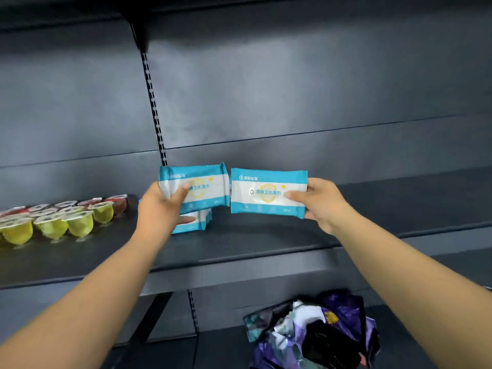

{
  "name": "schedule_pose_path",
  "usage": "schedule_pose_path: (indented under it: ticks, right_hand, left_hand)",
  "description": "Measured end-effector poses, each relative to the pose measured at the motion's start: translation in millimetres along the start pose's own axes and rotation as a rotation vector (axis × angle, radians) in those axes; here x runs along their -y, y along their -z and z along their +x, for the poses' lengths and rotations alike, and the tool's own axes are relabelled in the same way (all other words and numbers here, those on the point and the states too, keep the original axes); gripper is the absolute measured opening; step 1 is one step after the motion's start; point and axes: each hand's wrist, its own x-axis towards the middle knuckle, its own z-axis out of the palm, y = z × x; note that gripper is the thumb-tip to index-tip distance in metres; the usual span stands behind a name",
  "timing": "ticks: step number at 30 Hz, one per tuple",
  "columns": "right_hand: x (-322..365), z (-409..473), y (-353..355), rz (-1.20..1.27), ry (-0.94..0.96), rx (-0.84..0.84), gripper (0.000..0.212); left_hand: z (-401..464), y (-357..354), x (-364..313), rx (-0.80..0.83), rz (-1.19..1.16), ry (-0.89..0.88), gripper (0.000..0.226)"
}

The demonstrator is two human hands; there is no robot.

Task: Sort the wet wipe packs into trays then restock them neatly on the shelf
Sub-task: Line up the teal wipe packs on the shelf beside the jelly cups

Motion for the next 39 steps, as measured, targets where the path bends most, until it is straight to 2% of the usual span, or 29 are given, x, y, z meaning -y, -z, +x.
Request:
schedule_pose_path:
  ticks: [5,8,11,13,15,18,21,24,29,32,36,39]
  right_hand:
    - [5.9,48.2,-32.3,0.064,-0.019,-0.075,0.012]
    - [4.1,79.6,-47.1,0.085,-0.039,-0.093,0.017]
    - [-9.5,112.4,-57.6,0.065,-0.106,-0.039,0.019]
    - [-22.8,134.8,-61.7,0.063,-0.174,0.032,0.025]
    - [-35.5,153.5,-66.9,0.017,-0.212,0.078,0.028]
    - [-49.3,175.8,-78.5,-0.052,-0.207,0.081,0.028]
    - [-62.7,192.6,-89.9,-0.265,-0.123,0.045,0.028]
    - [-73.9,198.9,-91.0,-0.595,-0.002,-0.032,0.026]
    - [-76.3,205.9,-91.7,-0.751,0.066,-0.072,0.032]
    - [-77.6,211.0,-94.5,-0.799,0.028,-0.040,0.034]
    - [-77.3,206.7,-95.3,-0.868,-0.039,-0.039,0.044]
    - [-65.6,198.4,-96.8,-0.743,-0.009,-0.121,0.038]
  left_hand:
    - [69.8,-1.0,25.2,-0.099,-0.078,-0.064,0.016]
    - [93.6,-10.3,35.9,-0.092,-0.102,-0.080,0.016]
    - [106.4,-21.5,48.9,-0.079,-0.142,-0.061,0.016]
    - [112.3,-23.8,54.6,-0.068,-0.175,-0.063,0.025]
    - [117.4,-19.4,56.4,-0.073,-0.210,-0.085,0.028]
    - [126.3,-8.1,56.8,-0.118,-0.273,-0.132,0.020]
    - [131.2,-1.1,57.5,-0.154,-0.288,-0.170,0.030]
    - [129.8,-0.4,57.2,-0.200,-0.254,-0.212,0.030]
    - [117.0,-8.0,54.5,-0.212,-0.043,-0.315,0.020]
    - [111.0,-10.5,52.6,-0.200,0.104,-0.381,0.023]
    - [109.5,-12.7,54.7,-0.208,0.162,-0.406,0.023]
    - [105.9,-13.7,54.8,-0.185,0.154,-0.401,0.024]
